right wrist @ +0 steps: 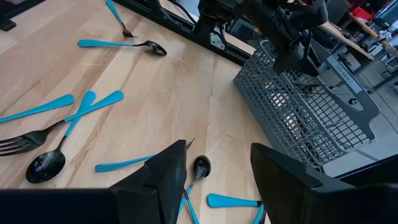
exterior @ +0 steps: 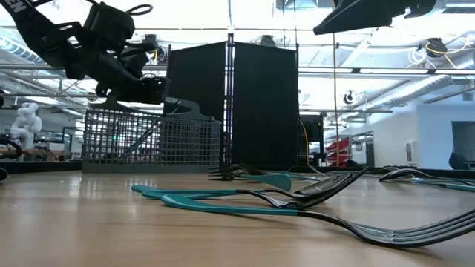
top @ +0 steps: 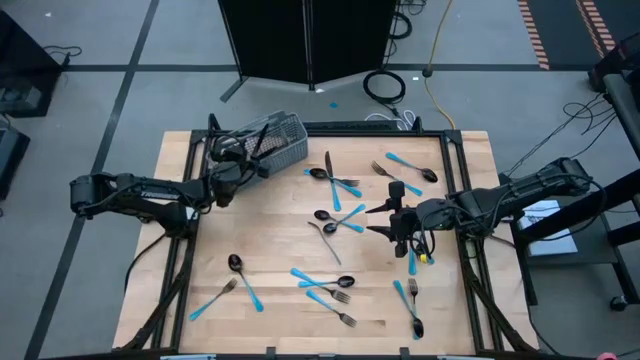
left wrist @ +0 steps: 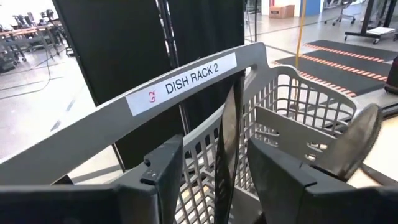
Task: Sort silverware
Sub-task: Put the blue knife into the silverware rack
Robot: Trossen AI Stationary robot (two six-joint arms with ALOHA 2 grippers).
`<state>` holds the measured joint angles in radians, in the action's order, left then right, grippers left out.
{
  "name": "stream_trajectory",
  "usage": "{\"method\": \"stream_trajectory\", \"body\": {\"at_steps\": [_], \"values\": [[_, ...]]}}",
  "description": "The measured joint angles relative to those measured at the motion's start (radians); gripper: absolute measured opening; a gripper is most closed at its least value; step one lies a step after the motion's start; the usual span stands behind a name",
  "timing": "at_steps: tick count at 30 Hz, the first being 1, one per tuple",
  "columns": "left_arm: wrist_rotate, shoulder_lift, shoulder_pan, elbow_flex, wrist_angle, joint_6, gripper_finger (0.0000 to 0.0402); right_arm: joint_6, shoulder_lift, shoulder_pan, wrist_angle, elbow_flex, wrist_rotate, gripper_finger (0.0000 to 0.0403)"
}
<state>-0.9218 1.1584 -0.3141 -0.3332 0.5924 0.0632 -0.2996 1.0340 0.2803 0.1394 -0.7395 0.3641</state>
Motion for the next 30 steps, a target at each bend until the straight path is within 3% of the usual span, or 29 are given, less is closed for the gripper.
{"method": "stream_trajectory", "body": {"at_steps": [6, 8, 19, 24, 28, 30], "values": [[0.007, -0.021, 0.01, 0.0, 0.014, -0.032, 0.0177, 0.003, 0.0, 0.0, 0.0, 0.0, 0.0, 0.0173], [0.054, -0.039, 0.023, 0.0, 0.021, -0.071, 0.0177, 0.003, 0.0, 0.0, 0.0, 0.0, 0.0, 0.0173], [0.6, -0.124, 0.124, -0.062, -0.044, -0.214, 0.0173, 0.003, 0.0, 0.0, -0.001, 0.0, 0.0, 0.0173], [0.56, -0.098, 0.09, -0.125, -0.27, -0.174, 0.0112, 0.0, 0.0, 0.0, -0.006, 0.0, 0.0, 0.0173], [0.554, -0.059, 0.039, -0.176, -0.326, -0.174, 0.0021, -0.007, 0.0, 0.0, -0.017, 0.0, 0.0, 0.0173], [0.551, -0.04, 0.009, -0.204, -0.359, -0.174, 0.0009, -0.011, 0.0, 0.0, -0.018, 0.0, 0.0, 0.0173]]}}
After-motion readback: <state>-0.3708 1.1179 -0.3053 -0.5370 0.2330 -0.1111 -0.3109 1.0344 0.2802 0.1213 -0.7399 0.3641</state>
